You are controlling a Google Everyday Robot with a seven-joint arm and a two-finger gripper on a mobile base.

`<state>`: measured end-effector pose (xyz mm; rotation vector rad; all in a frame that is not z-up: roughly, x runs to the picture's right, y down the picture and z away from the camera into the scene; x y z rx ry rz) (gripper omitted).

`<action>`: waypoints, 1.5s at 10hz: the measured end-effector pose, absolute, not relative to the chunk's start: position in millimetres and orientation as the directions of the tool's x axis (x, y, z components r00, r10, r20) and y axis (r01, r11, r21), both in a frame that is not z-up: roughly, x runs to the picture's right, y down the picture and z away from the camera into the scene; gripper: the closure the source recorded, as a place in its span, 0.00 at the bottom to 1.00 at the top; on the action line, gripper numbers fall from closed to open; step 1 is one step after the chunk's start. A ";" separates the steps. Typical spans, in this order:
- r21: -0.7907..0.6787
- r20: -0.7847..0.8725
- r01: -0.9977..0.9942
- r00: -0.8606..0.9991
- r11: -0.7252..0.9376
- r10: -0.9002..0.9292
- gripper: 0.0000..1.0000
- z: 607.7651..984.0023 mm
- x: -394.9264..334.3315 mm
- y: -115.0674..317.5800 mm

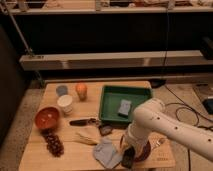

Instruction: Wipe purple bowl with eraser

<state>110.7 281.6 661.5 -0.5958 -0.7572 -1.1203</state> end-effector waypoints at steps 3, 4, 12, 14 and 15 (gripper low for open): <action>-0.113 0.775 0.928 0.306 0.355 -0.552 0.90 662.1 143.9 288.9; -0.140 0.770 0.917 0.337 0.373 -0.541 0.90 664.4 154.7 291.4; -0.172 0.749 0.874 0.416 0.454 -0.516 0.90 692.3 172.2 266.2; -0.151 0.760 0.884 0.390 0.442 -0.520 0.90 704.8 148.7 256.3; -0.142 0.767 0.890 0.376 0.433 -0.520 0.90 711.2 138.9 253.5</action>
